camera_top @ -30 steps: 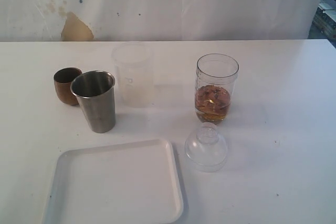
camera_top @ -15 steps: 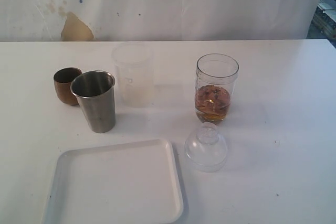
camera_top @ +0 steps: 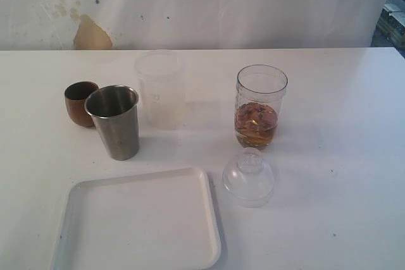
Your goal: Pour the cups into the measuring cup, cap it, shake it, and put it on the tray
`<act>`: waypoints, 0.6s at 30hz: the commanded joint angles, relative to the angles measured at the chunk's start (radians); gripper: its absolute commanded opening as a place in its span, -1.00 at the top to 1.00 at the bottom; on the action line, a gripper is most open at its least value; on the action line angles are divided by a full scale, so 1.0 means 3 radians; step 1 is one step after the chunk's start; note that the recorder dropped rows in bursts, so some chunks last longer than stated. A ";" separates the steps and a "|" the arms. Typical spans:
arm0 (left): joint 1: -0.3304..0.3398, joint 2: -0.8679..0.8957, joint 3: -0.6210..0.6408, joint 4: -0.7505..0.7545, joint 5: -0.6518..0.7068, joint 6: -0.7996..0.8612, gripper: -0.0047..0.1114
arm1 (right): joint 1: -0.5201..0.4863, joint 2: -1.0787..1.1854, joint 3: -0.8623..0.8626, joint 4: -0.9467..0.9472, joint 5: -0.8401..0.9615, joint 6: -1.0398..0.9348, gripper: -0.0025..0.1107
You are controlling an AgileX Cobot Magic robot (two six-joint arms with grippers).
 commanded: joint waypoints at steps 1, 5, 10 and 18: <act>0.0003 -0.0011 0.0017 0.0018 -0.0026 -0.0004 0.92 | -0.0007 -0.0014 0.0006 0.0023 -0.0375 0.0022 0.92; 0.0003 -0.0011 0.0017 0.0018 -0.0026 -0.0004 0.92 | -0.0007 -0.0014 0.0006 0.0023 -0.0360 0.0022 0.92; 0.0003 -0.0011 0.0017 0.0018 -0.0026 -0.0004 0.92 | -0.0007 -0.0014 0.0006 0.0030 -0.0363 0.0008 0.92; 0.0003 -0.0011 0.0017 0.0018 -0.0026 -0.0004 0.92 | -0.0007 -0.0014 0.0006 0.0112 -0.0602 0.1152 0.92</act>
